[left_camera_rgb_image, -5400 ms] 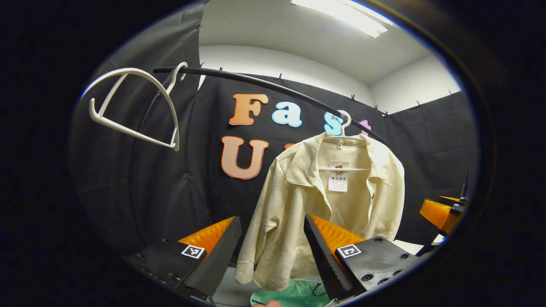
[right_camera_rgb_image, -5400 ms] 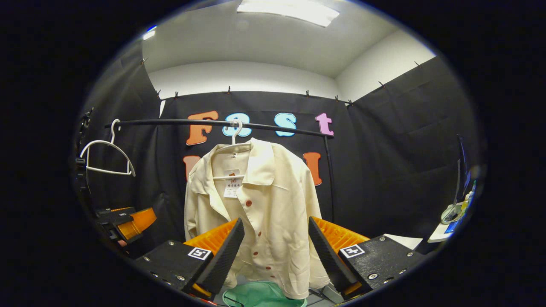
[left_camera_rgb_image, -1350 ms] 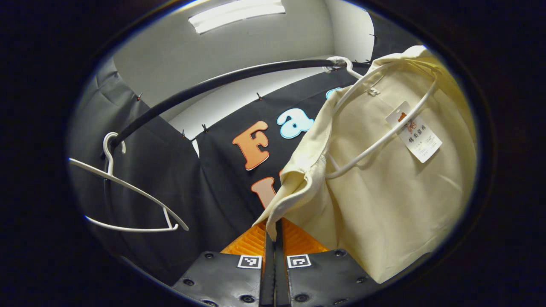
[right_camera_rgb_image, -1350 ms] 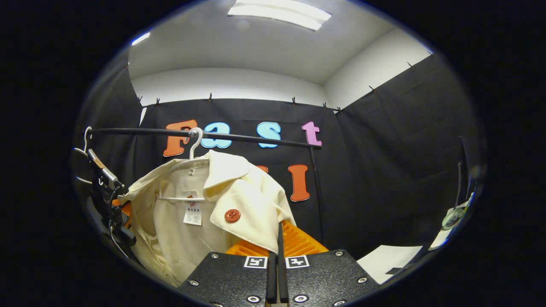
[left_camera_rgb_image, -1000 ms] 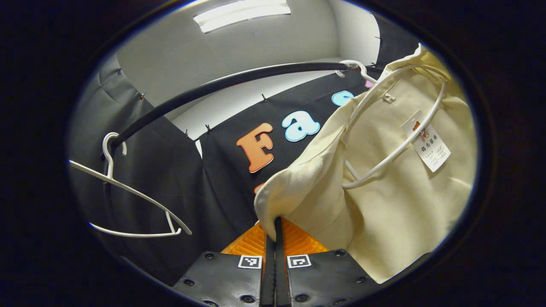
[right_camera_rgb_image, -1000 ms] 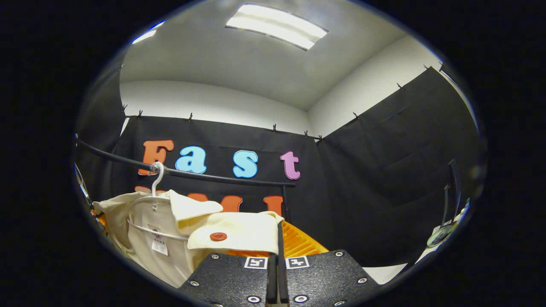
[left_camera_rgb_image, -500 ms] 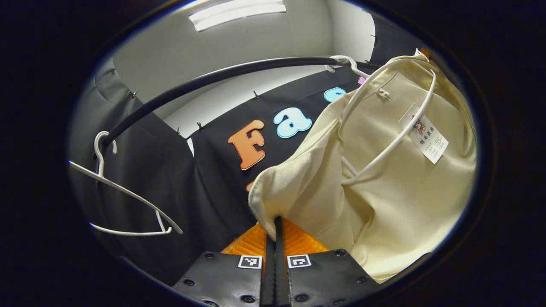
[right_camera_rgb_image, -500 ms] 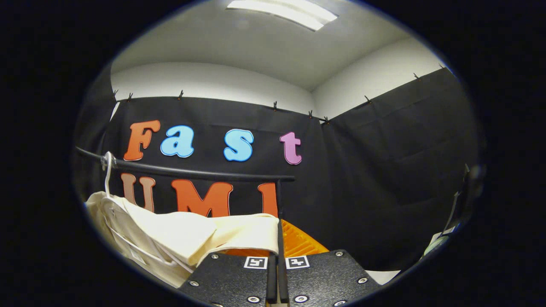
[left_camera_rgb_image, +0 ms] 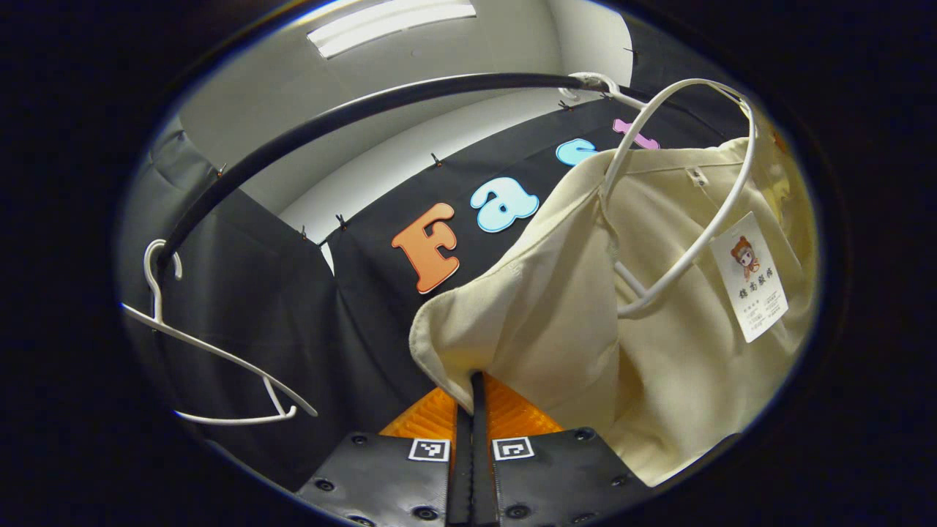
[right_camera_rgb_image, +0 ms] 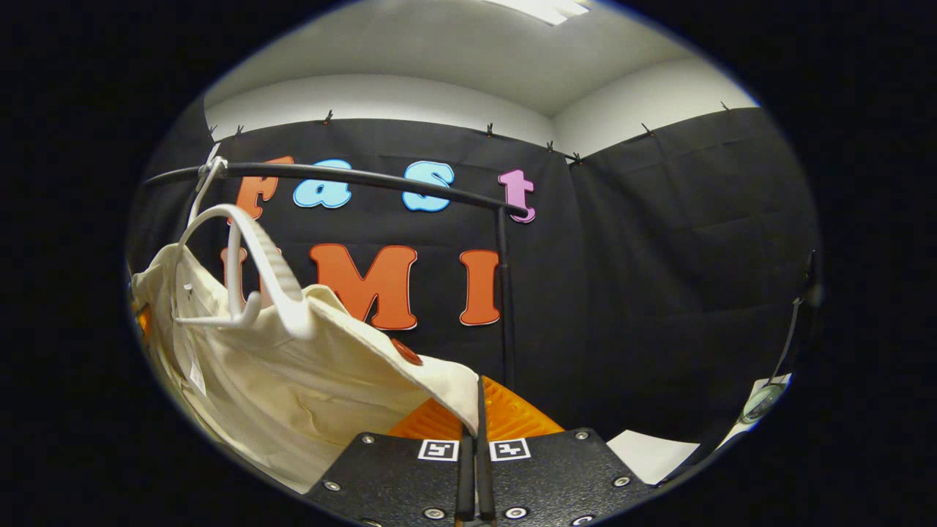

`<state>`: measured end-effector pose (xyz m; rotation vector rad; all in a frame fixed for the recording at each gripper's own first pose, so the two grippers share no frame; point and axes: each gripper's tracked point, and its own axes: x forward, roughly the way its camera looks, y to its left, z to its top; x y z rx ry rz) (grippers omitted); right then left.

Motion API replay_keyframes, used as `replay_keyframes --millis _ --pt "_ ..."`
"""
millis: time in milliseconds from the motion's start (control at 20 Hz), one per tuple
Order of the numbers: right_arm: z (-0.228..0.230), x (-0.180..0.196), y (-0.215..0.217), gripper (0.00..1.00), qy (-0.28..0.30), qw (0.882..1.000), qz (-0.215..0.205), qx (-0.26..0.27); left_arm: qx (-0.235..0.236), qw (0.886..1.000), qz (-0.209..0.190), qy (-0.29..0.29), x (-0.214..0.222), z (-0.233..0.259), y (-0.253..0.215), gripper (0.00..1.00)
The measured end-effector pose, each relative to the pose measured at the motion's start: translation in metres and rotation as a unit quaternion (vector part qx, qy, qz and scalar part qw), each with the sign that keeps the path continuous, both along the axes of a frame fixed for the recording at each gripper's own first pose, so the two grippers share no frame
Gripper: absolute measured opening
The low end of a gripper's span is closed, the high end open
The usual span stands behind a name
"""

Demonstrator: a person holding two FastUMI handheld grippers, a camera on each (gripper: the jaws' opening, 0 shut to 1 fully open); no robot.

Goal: Grasp the clothes on the hanger with both hands and then place them into the laundry hamper below.

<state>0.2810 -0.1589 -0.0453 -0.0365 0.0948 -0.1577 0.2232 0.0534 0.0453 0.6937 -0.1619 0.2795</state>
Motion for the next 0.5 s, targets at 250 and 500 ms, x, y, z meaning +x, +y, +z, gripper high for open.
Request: replay_keyframes --millis 250,500 --pt "-0.023 -0.028 0.017 0.01 0.000 1.000 0.018 0.010 0.010 1.000 0.020 0.010 0.031 0.005 0.024 0.07" --pt "-0.055 -0.057 0.035 0.01 0.016 0.999 0.036 0.016 -0.008 0.999 0.041 0.021 0.031 -0.006 0.053 0.07"
